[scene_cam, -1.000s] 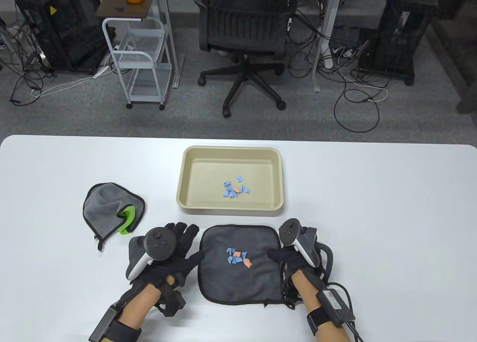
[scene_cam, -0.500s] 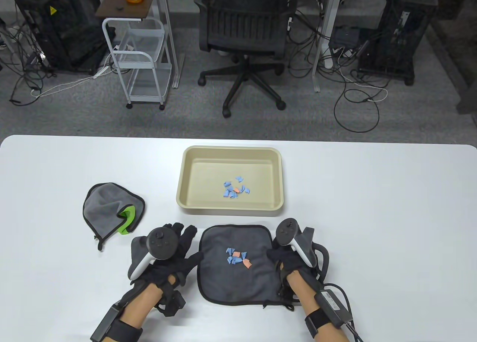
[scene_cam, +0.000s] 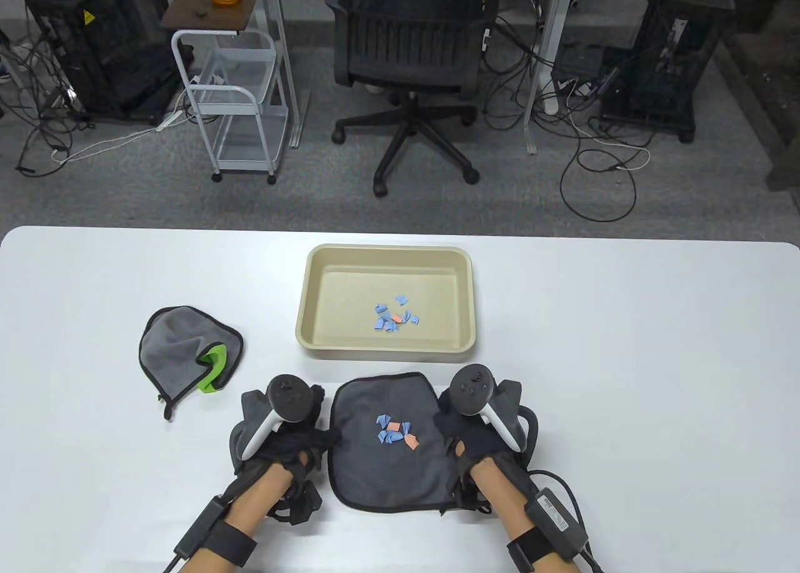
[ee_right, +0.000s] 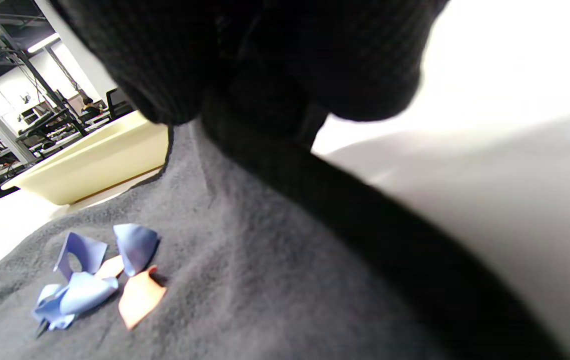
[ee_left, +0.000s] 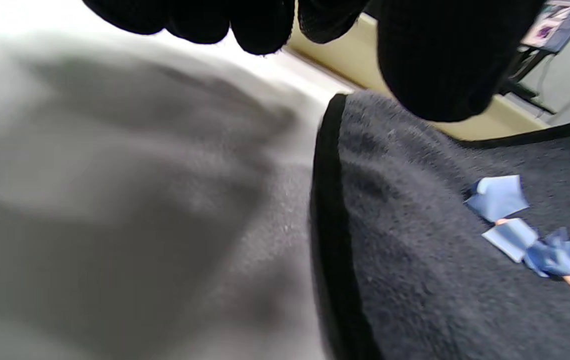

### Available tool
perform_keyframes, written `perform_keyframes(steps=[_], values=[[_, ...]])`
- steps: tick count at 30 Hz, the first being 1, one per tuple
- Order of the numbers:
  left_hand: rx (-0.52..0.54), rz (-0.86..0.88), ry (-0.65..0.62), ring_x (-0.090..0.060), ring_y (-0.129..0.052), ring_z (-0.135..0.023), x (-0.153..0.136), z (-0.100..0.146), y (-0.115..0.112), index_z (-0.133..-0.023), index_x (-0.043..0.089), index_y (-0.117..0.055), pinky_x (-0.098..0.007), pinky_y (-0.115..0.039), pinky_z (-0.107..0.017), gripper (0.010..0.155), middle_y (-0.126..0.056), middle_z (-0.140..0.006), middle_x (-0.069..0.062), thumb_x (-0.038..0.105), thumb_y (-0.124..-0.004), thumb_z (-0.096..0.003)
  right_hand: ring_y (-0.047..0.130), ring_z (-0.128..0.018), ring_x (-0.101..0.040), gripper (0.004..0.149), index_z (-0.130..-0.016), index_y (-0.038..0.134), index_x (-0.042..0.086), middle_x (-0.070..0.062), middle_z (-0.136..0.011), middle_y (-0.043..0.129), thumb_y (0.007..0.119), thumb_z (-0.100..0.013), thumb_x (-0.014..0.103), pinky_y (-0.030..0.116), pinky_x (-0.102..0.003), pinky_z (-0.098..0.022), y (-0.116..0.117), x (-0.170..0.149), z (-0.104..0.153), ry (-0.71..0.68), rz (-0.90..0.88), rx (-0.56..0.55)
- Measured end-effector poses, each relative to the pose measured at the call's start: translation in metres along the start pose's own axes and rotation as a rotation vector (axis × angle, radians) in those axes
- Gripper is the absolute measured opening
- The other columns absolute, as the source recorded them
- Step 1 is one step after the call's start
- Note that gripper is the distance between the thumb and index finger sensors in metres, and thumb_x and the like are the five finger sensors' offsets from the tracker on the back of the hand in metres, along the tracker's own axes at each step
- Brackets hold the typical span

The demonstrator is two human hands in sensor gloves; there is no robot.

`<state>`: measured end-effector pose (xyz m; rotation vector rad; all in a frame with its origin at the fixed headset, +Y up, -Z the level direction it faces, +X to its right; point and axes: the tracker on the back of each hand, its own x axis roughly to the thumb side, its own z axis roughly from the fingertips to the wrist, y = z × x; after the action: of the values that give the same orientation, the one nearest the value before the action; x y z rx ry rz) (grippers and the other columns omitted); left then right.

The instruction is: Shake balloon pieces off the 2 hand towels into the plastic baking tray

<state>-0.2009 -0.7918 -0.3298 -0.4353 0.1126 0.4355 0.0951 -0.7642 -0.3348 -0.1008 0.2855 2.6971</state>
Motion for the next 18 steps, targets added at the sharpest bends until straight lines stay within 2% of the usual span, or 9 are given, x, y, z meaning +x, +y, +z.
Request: perform_keyframes(steps=[4, 11, 14, 15, 18], values=[[-0.024, -0.049, 0.076, -0.037, -0.055, -0.08, 0.006, -0.019, -0.006, -0.106, 0.033, -0.036, -0.052, -0.052, -0.062, 0.087, -0.043, -0.102, -0.006, 0.056, -0.08, -0.0343, 0.102, -0.049, -0.001, 0.041, -0.079, 0.074, 0.032, 0.002, -0.092, 0.08, 0.086, -0.04, 0.039, 0.091, -0.017, -0.031, 0.001, -0.003, -0.002, 0.003, -0.013, 0.004], [0.069, -0.149, 0.105, -0.036, -0.055, -0.078, 0.018, -0.027, -0.01, -0.102, 0.038, -0.042, -0.052, -0.053, -0.061, 0.082, -0.041, -0.102, -0.003, 0.053, -0.083, -0.0319, 0.103, -0.048, -0.002, 0.041, -0.078, 0.074, 0.033, 0.003, -0.091, 0.081, 0.086, -0.04, 0.04, 0.09, -0.018, -0.03, 0.001, -0.005, -0.001, 0.002, -0.011, 0.004], [0.074, -0.086, 0.112, -0.037, -0.056, -0.079, 0.02, -0.027, -0.009, -0.095, 0.038, -0.056, -0.054, -0.053, -0.061, 0.071, -0.043, -0.101, -0.003, 0.046, -0.088, -0.0313, 0.105, -0.047, -0.002, 0.041, -0.078, 0.074, 0.034, 0.005, -0.091, 0.083, 0.086, -0.039, 0.042, 0.091, -0.019, -0.029, 0.0, -0.006, -0.001, -0.002, 0.009, -0.006], [0.08, -0.076, 0.117, -0.037, -0.058, -0.078, 0.02, -0.028, -0.007, -0.089, 0.036, -0.066, -0.054, -0.054, -0.061, 0.064, -0.047, -0.1, -0.003, 0.045, -0.089, -0.0307, 0.106, -0.046, -0.002, 0.041, -0.078, 0.074, 0.035, 0.006, -0.09, 0.083, 0.086, -0.039, 0.043, 0.092, -0.018, -0.028, -0.001, -0.006, -0.001, -0.004, 0.017, -0.016], [0.079, -0.064, 0.117, -0.038, -0.062, -0.077, 0.021, -0.027, -0.004, -0.077, 0.031, -0.079, -0.055, -0.057, -0.06, 0.051, -0.055, -0.098, -0.002, 0.041, -0.093, -0.0299, 0.107, -0.042, 0.0, 0.041, -0.078, 0.075, 0.035, 0.006, -0.089, 0.085, 0.086, -0.039, 0.044, 0.093, -0.017, -0.025, -0.002, -0.006, 0.0, -0.011, 0.015, -0.025]])
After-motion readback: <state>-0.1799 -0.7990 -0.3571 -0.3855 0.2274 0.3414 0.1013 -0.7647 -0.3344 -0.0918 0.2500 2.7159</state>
